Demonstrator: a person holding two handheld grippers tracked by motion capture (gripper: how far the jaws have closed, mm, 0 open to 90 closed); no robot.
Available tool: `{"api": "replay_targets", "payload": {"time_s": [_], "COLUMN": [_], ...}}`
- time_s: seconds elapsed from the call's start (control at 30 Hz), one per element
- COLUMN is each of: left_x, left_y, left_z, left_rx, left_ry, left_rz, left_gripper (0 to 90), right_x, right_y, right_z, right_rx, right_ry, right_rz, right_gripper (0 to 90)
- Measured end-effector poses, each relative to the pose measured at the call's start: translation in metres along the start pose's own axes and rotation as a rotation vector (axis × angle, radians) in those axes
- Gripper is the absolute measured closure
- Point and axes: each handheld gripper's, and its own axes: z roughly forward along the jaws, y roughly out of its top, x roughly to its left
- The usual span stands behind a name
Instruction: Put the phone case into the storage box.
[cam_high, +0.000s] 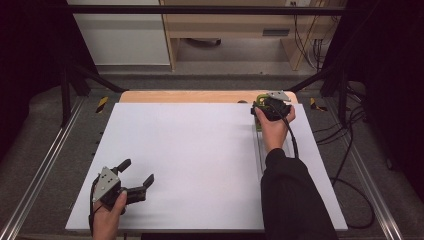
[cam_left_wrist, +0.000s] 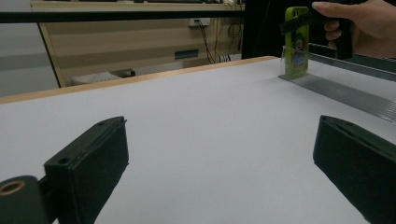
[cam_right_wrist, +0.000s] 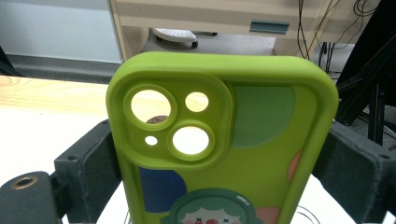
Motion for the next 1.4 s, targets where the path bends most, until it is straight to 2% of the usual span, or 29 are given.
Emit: {"api": "replay_targets", "payload": {"time_s": [0.4, 1.0, 1.4], "left_x": [-0.0002, 0.0002, 0.0003], "left_y": [0.0, -0.0001, -0.0001], "left_z": [0.0002, 0.0001, 0.0002], "left_rx": [0.002, 0.002, 0.002], "left_ry": [-0.001, -0.001, -0.001], "left_rz": [0.0, -0.001, -0.001], "left_gripper": [2.9, 2.8, 2.8], "right_x": [0.0003, 0.0002, -0.0005], "right_y": [0.0009, 0.0012, 0.0021], "right_z": [0.001, 0.0037, 0.0033], "right_rx": [0.016, 0.019, 0.034], "right_ry": [0.015, 0.015, 0.012], "right_rz": [-0.017, -0.003, -0.012], "right_gripper": [8.0, 9.3, 9.9]}}
